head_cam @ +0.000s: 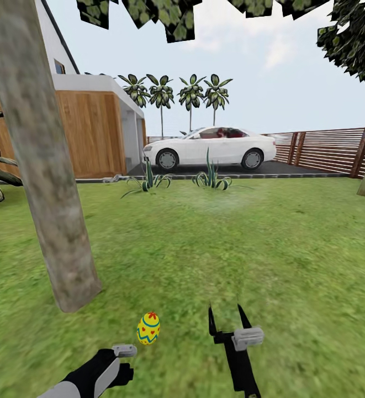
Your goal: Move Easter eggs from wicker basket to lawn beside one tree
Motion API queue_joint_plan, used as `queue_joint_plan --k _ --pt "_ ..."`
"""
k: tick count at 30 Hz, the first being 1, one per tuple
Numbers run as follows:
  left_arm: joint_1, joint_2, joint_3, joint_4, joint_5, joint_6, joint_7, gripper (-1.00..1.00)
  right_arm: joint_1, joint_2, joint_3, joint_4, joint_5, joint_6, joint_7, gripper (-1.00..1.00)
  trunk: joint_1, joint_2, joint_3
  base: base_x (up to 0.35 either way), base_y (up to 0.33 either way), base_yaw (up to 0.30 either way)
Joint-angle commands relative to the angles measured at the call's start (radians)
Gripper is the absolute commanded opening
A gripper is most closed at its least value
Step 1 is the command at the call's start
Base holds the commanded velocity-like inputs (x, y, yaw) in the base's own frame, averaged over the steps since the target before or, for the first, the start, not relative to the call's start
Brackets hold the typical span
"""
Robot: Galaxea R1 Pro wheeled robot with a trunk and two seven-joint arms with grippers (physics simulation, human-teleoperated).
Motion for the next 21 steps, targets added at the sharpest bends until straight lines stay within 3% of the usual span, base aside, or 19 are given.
queue_joint_plan --k 1,4,21 --pt "0.005 0.001 -0.008 -0.003 0.01 0.003 0.007 1.0 -0.001 0.0 0.003 0.01 -0.001 -0.003 -0.005 1.0 0.0 0.0 -0.001 0.0 0.0 0.0" --pt "0.026 0.0 -0.007 -0.003 0.01 -0.007 0.007 1.0 -0.001 0.0 0.003 0.036 -0.002 -0.003 -0.008 1.0 0.0 0.0 -0.001 0.0 0.0 0.0" --pt "0.043 -0.001 -0.009 -0.003 0.008 -0.042 0.008 1.0 0.0 -0.003 0.008 0.057 -0.001 -0.003 -0.01 1.0 -0.065 0.119 0.052 0.0 0.0 0.0"
